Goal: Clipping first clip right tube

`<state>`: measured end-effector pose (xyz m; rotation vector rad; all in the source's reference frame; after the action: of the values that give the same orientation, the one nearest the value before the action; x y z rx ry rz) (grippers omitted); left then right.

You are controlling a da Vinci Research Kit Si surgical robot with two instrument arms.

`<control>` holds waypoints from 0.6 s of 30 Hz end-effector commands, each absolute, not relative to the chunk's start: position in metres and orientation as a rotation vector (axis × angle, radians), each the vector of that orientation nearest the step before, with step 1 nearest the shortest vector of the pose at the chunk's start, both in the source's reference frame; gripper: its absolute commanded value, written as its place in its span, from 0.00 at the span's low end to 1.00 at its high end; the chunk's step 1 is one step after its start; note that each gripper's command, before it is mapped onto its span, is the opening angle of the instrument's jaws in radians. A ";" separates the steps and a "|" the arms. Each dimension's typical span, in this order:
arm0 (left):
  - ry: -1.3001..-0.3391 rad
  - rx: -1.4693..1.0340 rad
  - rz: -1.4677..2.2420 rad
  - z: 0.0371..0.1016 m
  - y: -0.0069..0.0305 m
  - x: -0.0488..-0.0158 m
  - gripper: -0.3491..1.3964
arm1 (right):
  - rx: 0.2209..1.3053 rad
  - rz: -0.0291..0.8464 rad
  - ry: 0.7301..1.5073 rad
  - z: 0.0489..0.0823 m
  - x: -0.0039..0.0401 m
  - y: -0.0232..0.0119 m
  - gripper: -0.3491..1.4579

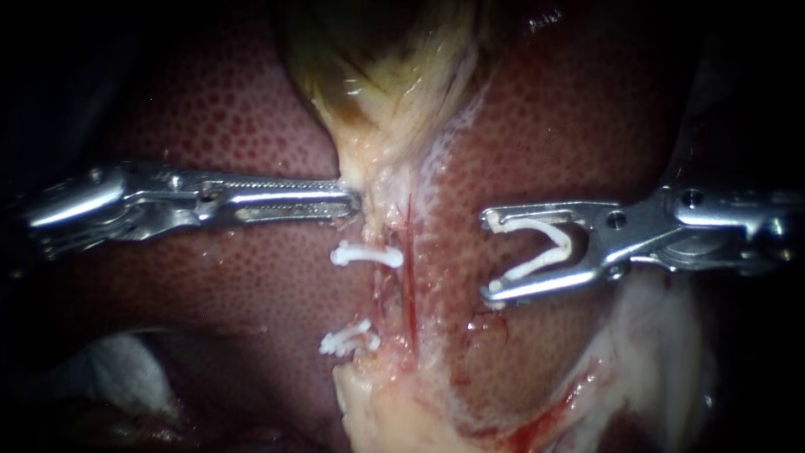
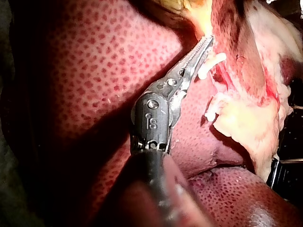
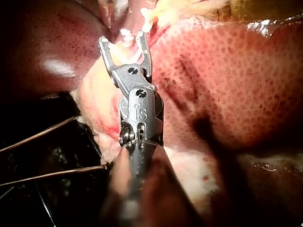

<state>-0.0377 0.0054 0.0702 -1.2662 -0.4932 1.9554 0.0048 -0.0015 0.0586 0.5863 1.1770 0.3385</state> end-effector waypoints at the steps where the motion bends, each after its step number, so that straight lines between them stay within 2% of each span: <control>1: -0.495 -1.267 1.955 0.0700 0.0055 -0.0375 0.00 | 0.586 0.339 1.177 0.0586 0.0049 -0.0015 0.47; 9: -0.493 -1.259 1.945 0.0674 0.0071 -0.0339 0.00 | 0.586 0.336 1.178 0.0589 0.0052 -0.0018 0.47; 18: -0.430 -1.304 1.886 0.0617 0.0106 -0.0291 0.00 | 0.585 0.333 1.178 0.0595 0.0054 -0.0020 0.47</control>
<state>-0.0290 0.0106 0.0614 -1.3029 -0.4284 1.8899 0.0054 -0.0020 0.0595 0.5850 1.1785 0.3328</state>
